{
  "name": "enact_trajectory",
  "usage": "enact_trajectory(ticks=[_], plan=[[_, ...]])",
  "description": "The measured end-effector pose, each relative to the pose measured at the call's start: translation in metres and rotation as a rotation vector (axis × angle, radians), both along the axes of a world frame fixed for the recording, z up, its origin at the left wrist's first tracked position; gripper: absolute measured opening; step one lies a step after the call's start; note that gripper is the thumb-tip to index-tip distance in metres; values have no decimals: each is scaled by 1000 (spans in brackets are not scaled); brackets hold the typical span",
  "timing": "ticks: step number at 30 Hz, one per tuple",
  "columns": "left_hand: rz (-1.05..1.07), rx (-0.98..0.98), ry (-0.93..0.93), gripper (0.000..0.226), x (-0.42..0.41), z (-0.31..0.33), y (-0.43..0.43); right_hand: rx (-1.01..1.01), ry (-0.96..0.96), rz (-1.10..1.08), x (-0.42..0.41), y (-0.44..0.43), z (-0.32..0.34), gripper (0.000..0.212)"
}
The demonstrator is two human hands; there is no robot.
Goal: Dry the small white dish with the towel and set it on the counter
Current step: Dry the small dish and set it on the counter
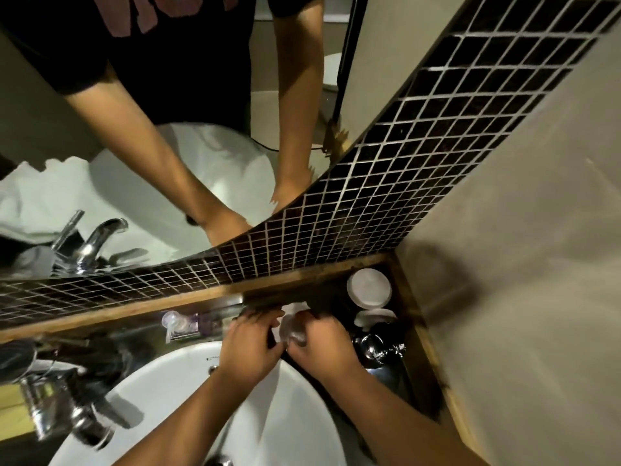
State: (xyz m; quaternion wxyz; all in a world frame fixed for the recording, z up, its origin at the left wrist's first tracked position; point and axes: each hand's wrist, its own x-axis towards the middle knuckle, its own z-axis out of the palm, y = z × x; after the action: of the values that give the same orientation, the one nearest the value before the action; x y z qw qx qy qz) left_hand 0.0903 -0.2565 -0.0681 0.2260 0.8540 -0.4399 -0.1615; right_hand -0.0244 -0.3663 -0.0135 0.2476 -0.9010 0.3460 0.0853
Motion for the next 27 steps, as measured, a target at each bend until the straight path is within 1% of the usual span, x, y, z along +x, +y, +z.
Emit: enact_trajectory(ticks=[2, 4, 6, 9, 12, 14, 16, 18, 19, 21, 22, 24, 25, 27], plan=[[10, -19, 4, 34, 2, -4, 1, -33, 34, 77, 4, -1, -8, 31], [6, -8, 10, 36, 4, -7, 1, -65, 50, 123, 4, -1, -18, 31], [0, 5, 2, 42, 3, -9, 2, -75, 40, 121, 2, 0, -25, 35], [22, 17, 5, 44, 1, -9, 4, -39, -9, 57, 1, 2, -28, 35], [33, 40, 15, 36, -1, -7, 4, 0, -33, 82, 2, 2, -24, 35], [23, 63, 7, 34, -4, -6, 4, 15, -59, 109, 2, 3, -18, 35], [8, 80, 9, 37, -7, -5, 4, 69, -47, 100, 0, 5, -15, 43], [12, 96, 26, 38, -9, -1, 4, 132, -93, -13, -6, 13, -16, 53], [19, 104, 37, 38, -11, 1, 3, 151, -141, -81, -14, 19, -19, 55], [31, 126, 44, 41, -14, 5, 2, 176, -217, -171, -36, 37, -18, 49], [36, 143, 35, 44, -17, 8, 1, 168, -221, -195, -51, 46, -17, 43], [44, 189, 12, 54, -21, 13, -3, 111, -191, -258, -83, 59, -14, 39], [39, 207, -7, 60, -23, 15, -7, 92, -153, -305, -99, 63, -13, 40], [17, 236, -70, 70, -25, 19, -14, 66, -24, -379, -130, 64, -16, 51]])
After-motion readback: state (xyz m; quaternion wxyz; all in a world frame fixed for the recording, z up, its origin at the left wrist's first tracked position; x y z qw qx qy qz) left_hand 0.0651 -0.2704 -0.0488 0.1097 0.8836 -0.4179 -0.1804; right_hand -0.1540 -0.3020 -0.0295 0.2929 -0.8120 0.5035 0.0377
